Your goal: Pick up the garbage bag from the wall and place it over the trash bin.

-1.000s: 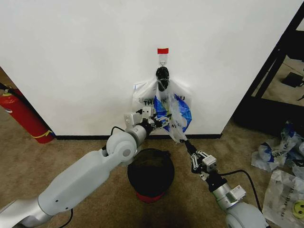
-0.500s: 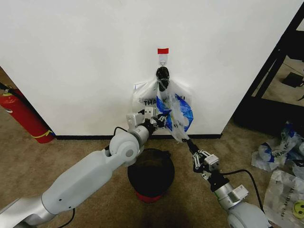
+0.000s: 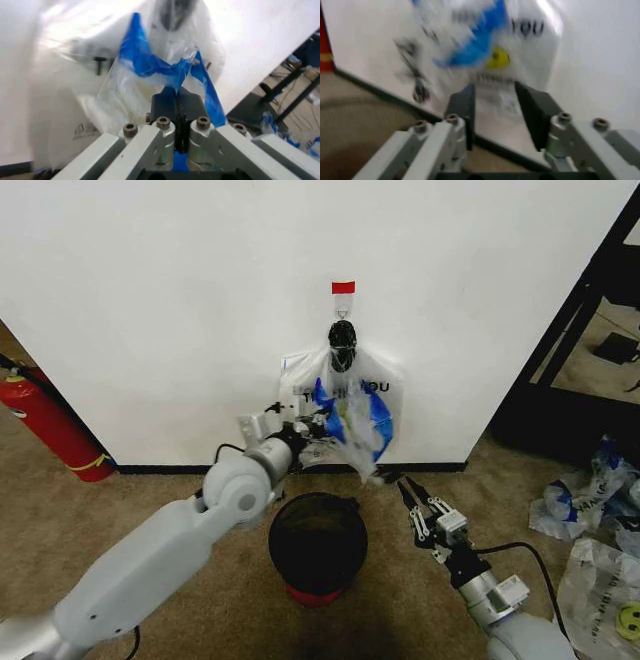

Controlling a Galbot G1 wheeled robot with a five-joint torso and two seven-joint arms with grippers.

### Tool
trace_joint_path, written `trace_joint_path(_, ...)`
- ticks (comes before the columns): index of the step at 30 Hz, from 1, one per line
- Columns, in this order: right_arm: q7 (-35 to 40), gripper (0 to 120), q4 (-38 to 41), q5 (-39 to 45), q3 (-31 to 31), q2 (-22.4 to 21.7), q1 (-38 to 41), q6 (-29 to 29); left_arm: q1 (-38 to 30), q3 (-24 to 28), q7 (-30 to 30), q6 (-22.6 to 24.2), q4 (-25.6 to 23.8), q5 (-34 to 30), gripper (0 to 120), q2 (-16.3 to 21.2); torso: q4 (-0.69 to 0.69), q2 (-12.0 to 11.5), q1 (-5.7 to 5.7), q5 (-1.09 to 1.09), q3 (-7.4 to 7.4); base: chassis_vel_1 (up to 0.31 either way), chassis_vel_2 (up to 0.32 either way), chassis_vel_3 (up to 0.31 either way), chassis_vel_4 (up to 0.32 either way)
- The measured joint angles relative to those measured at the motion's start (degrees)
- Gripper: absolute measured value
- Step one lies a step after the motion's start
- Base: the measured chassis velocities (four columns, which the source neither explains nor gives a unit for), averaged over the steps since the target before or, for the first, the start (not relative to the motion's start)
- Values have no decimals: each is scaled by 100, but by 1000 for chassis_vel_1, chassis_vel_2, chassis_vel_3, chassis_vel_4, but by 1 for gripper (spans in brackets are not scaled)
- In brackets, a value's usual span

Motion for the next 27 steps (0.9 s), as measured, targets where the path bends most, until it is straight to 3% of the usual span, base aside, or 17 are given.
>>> trace_joint_path(1, 0, 30, 0, 0, 0, 0, 0, 0, 0, 0, 0, 0, 0, 0, 0, 0, 0, 0, 0, 0, 0, 0, 0, 0, 0)
trace_joint_path(4, 40, 46, -78, -62, 319, -41, -459, 25, 91, -88, -1, 4, -127, -47, 0, 45, -8, 0, 0, -1, 0, 0, 0, 0, 0)
trace_joint_path(8, 198, 60, 84, 469, 432, -107, -500, -3, 111, -85, 0, 14, -224, -74, 0, 45, -11, 1, 0, -1, 0, 0, 0, 0, 0)
trace_joint_path(12, 604, 75, 259, 1500, 219, -389, 329, -367, 39, 67, 0, 23, -220, -78, 0, -23, 0, 0, 0, -2, 0, 0, 0, 0, 0)
trace_joint_path(15, 705, 84, 171, 1980, -116, -535, 959, -554, -21, 162, 0, 26, -176, -78, 0, -71, -5, 0, 0, -1, 0, 0, 0, 0, 0)
trace_joint_path(17, 768, 91, -112, 2299, -668, -591, 1714, -734, -34, 206, -7, 30, -158, -78, 0, -82, -8, 0, 0, 0, 1, 0, 0, 0, 0)
trace_joint_path(20, 825, 99, -472, 2711, -1404, -399, 2780, -1091, -75, 273, -20, 39, -140, -77, 0, -94, 1, 0, 1, 0, 2, 0, 0, 0, 0)
trace_joint_path(27, 998, 100, -957, 2444, -2030, 51, 3463, -1378, -59, 272, -32, 46, -127, -59, 0, -132, -7, 0, 1, -1, 1, 0, 0, 0, 0)
